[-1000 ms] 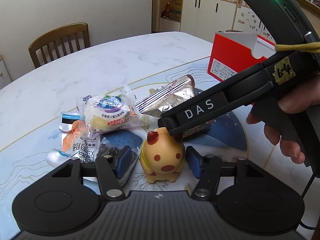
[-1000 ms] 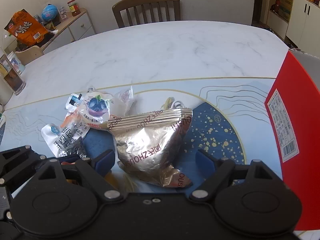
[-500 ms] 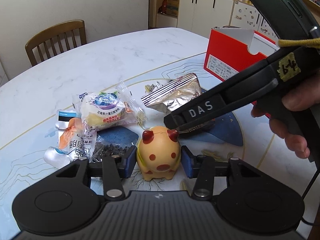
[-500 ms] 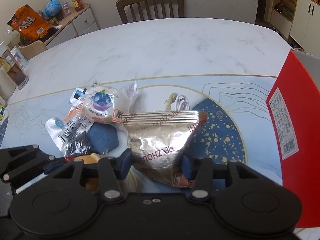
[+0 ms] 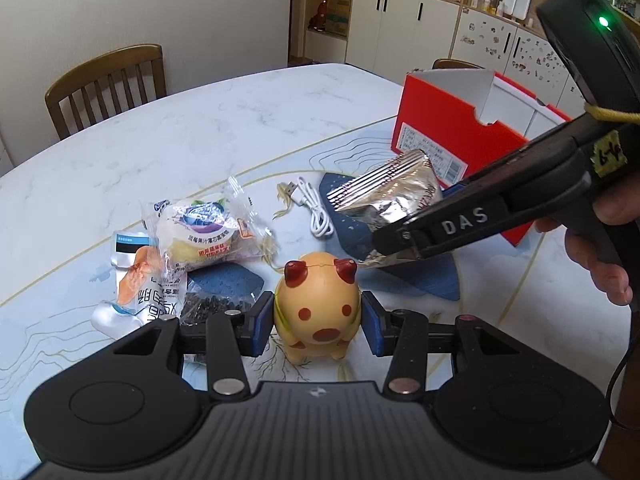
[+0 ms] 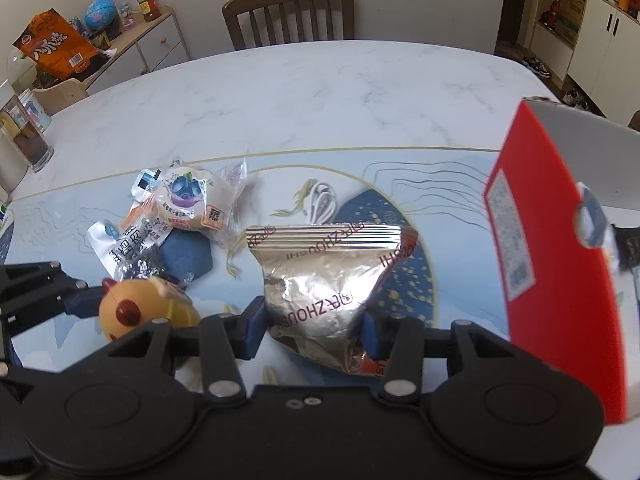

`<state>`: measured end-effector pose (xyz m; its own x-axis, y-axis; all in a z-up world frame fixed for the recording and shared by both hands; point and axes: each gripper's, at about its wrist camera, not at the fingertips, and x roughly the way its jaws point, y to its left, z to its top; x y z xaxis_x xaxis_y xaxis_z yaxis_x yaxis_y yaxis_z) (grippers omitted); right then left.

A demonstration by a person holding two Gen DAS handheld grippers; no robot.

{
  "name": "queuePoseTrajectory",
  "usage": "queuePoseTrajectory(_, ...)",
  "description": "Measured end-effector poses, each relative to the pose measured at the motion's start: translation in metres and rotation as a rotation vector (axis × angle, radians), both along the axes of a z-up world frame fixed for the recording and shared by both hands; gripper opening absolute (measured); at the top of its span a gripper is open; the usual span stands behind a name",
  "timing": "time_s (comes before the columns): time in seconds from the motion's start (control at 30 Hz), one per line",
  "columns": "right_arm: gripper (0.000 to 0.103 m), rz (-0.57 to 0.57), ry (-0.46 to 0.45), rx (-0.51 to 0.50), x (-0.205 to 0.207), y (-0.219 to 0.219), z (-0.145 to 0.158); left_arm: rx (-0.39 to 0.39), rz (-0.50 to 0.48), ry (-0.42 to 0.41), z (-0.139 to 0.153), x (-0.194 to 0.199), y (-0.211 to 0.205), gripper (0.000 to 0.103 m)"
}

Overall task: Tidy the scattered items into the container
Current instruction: 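Grasp the silver foil bag with the right gripper while the left gripper grasps the yellow pig toy, then carry the foil bag and pig toy over the shoebox with both grippers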

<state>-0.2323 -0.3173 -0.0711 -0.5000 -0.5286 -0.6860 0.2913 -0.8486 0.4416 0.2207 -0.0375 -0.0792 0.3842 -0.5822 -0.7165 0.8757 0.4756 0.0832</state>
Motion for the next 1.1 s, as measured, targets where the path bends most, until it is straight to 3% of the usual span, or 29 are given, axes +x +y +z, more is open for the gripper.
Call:
queuePoseTrajectory(0.63, 0.045, 0.016, -0.011, -0.012, 0.058, 0.048, 0.009, -0.01, -0.097, 0.033, 0.024, -0.04, -0.016, 0.044)
queuePoseTrajectory(0.87, 0.045, 0.026, -0.013, -0.023, 0.084, 0.07, 0.015, -0.011, -0.16, 0.084, 0.036, -0.057, -0.018, 0.044)
queuePoseTrajectory(1.1, 0.045, 0.028, 0.003, -0.023, 0.103, 0.096, 0.026, -0.009, -0.231, 0.085, 0.054, -0.075, -0.027, 0.044)
